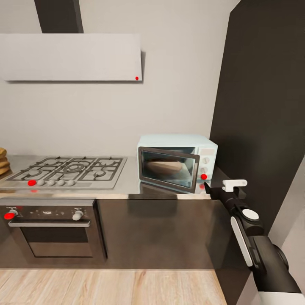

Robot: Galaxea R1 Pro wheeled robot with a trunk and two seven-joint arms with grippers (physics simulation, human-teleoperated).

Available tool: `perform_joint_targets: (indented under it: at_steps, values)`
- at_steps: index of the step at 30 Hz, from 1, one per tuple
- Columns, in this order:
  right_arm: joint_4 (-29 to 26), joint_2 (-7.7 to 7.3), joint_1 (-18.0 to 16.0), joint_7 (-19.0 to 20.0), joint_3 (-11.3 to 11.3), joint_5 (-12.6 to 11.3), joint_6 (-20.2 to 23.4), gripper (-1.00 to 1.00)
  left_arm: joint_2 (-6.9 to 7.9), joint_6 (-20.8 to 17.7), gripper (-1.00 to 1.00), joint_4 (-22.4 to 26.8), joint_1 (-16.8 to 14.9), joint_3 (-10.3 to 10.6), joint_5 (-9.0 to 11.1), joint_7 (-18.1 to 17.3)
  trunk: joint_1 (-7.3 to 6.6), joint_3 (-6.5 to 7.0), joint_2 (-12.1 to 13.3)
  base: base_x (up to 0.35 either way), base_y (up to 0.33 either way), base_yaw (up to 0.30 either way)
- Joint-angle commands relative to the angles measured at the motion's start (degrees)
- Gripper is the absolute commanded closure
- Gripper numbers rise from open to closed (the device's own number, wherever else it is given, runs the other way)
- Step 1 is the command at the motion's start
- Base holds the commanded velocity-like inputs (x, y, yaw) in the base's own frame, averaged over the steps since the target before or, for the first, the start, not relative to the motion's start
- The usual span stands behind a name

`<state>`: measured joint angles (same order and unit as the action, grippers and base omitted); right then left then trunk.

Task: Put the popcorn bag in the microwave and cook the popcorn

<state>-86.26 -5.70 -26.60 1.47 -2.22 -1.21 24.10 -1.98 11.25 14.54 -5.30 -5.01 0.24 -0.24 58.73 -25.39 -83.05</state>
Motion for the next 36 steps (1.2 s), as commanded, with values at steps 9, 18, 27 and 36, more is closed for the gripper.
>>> perform_joint_targets:
  at_steps: [9,18,27,36]
  values:
    - [-1.2,-0.12,0.5,0.2,0.4,0.4,-7.2,-1.0,-0.04,0.2,-1.0,0.0,-0.1,-0.4,0.0,0.0,0.0,-0.06,0.0,0.0,-0.011,0.0]
    - [-0.4,-1.0,-0.3,23.3,-0.3,0.3,-2.7,-1.0,-0.04,0.2,-1.0,0.0,0.0,-0.3,0.0,0.0,0.0,-0.06,0.0,0.0,0.0,0.0]
    - [-0.4,-4.07,-0.5,36.8,-4.2,-0.1,0.0,-1.0,-0.06,0.2,-1.0,0.0,-0.1,-0.3,0.0,0.0,0.0,-0.06,0.0,0.0,0.0,0.0]
    - [0.6,-4.24,-0.6,37.0,-6.5,0.4,0.1,-1.0,-0.04,0.2,-1.0,0.0,-0.1,-0.3,0.0,0.0,0.0,-0.06,0.0,0.001,-0.001,0.0]
